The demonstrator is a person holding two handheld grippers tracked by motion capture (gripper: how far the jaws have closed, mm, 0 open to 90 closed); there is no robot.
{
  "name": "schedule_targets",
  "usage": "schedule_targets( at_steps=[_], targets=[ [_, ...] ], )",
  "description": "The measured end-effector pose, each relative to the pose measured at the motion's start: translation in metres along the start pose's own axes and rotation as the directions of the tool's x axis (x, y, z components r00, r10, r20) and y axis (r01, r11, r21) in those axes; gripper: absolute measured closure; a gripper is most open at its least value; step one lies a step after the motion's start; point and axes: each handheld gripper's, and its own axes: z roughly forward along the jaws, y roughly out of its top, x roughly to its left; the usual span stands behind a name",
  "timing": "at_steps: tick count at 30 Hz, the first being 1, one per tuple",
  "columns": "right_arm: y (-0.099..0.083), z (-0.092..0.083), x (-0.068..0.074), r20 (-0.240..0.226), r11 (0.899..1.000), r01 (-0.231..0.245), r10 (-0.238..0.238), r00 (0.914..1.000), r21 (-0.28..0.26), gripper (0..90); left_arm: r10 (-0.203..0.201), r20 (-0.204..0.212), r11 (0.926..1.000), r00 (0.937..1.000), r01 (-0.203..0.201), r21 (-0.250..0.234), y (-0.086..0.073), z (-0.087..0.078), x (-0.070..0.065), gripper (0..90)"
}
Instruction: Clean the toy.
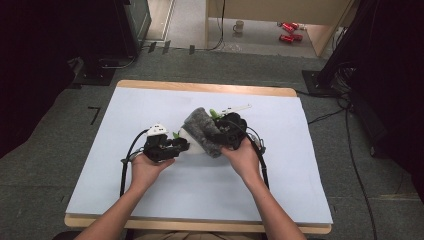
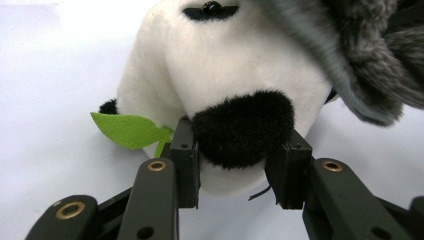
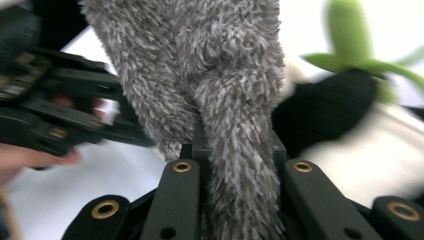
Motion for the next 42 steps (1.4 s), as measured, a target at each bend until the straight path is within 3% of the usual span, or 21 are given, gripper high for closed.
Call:
schedule_targets(
  at_steps=[2,3,9,16,21,32,36,39,42],
  targets=[
    [-0.001,-0.001,-0.004,0.014,1.0,-0.007,0.006,0.9999,0.004,77.5,-0.003,0.005,1.0,1.0,0.003,-0.004,0.0,0.0,0.001,62.3],
    [-0.004,-0.004,-0.014,-0.006,0.999,-0.039,0.039,0.9992,0.0,77.8,0.016,0.002,0.9999,0.9999,-0.016,0.001,0.0,0.001,-0.001,62.4],
    [-0.003,-0.009,-0.016,0.016,1.0,-0.022,0.022,0.9996,0.008,78.0,0.019,0.008,0.9998,0.9998,-0.019,0.004,0.002,0.001,0.003,62.4],
    [-0.002,-0.029,-0.032,0.045,0.998,-0.056,0.057,0.9973,-0.025,77.8,0.004,0.025,0.9999,0.9997,-0.004,0.009,0.004,0.001,0.01,62.4],
    [-0.007,-0.049,-0.054,0.063,0.991,-0.115,0.12,0.9908,-0.071,78.5,0.006,0.035,0.9999,0.9994,-0.006,0.009,0.007,0.003,0.012,62.3],
    [-0.019,-0.071,-0.074,0.116,0.982,-0.155,0.167,0.9791,-0.106,78.6,-0.027,0.066,0.9996,0.9974,0.027,0.002,0.01,0.004,0.021,62.4],
    [-0.024,-0.077,-0.081,0.158,0.978,-0.172,0.189,0.9691,-0.115,78.6,-0.037,0.07,0.9993,0.9969,0.037,0.002,0.011,0.004,0.023,62.2],
    [-0.027,-0.084,-0.088,0.104,0.972,-0.199,0.212,0.9717,-0.126,78.6,-0.029,0.076,0.9996,0.9967,0.029,-0.004,0.011,0.004,0.025,62.0],
    [-0.026,-0.093,-0.085,0.067,0.97,-0.201,0.211,0.9752,-0.138,78.6,-0.026,0.073,0.9996,0.997,0.026,-0.007,0.011,0.004,0.025,61.7]
  ],
)
